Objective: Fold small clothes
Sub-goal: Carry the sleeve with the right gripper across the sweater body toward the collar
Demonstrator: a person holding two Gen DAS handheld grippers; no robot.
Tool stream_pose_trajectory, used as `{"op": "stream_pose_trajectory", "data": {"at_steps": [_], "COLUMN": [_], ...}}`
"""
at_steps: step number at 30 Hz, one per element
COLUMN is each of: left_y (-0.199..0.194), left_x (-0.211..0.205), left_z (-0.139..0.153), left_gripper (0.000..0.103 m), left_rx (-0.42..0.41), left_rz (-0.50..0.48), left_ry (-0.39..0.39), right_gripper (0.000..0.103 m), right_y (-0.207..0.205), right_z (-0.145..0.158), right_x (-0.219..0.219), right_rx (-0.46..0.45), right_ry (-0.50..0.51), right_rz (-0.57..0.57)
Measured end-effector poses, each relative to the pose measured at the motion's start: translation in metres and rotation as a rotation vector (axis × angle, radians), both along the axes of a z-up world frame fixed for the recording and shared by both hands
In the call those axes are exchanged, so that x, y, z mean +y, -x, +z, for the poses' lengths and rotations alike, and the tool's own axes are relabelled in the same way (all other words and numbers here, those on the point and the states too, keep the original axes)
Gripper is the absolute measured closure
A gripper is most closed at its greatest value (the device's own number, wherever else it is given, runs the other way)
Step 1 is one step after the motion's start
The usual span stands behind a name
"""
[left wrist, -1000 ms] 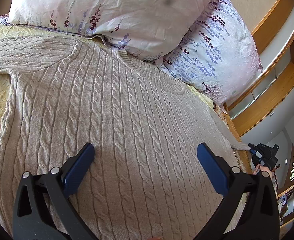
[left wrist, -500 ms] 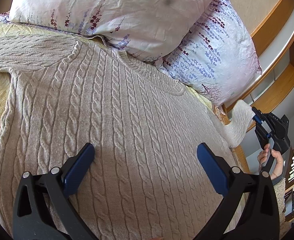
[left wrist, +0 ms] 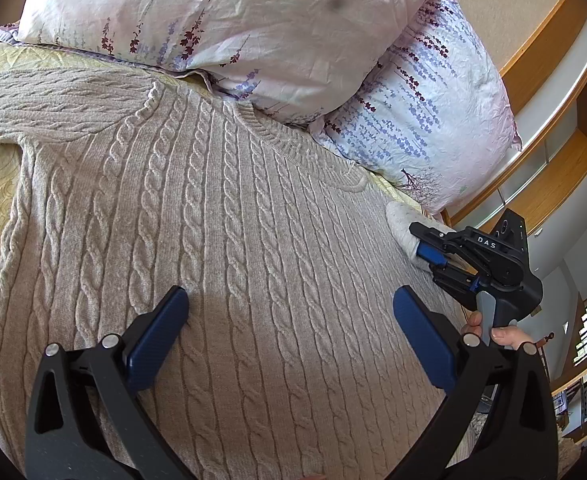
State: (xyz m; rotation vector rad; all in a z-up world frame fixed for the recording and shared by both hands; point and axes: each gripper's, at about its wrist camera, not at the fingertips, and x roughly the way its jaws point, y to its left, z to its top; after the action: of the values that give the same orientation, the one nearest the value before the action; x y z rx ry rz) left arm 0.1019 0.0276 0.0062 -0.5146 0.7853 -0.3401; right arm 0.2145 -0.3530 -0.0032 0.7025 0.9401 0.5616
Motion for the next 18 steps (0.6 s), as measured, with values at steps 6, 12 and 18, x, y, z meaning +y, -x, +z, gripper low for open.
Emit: {"op": "stream_pose_trajectory", "data": {"at_steps": [6,12,18], "left_y": [0.0,0.0,0.001], "left_x": [0.0,0.0,0.0], "left_z": [0.0,0.0,0.001], "left_gripper": [0.002,0.002,0.002], "left_rx": [-0.001,-0.001,-0.001], "left_rz": [0.0,0.0,-0.001], "left_ry": [0.0,0.001,0.0], "right_gripper": [0.034,0.047,0.067], "right_y": [0.006,0.003,0.002], "right_z": [0.01,0.008,-0.005], "right_x": [-0.03,-0.078,-0.098], "right_rx": [-0.027,0.008,0.053], "right_ry": [-0.03,-0.038,-0.034], "right_rz": [-0.137,-0.32,-0.443]}}
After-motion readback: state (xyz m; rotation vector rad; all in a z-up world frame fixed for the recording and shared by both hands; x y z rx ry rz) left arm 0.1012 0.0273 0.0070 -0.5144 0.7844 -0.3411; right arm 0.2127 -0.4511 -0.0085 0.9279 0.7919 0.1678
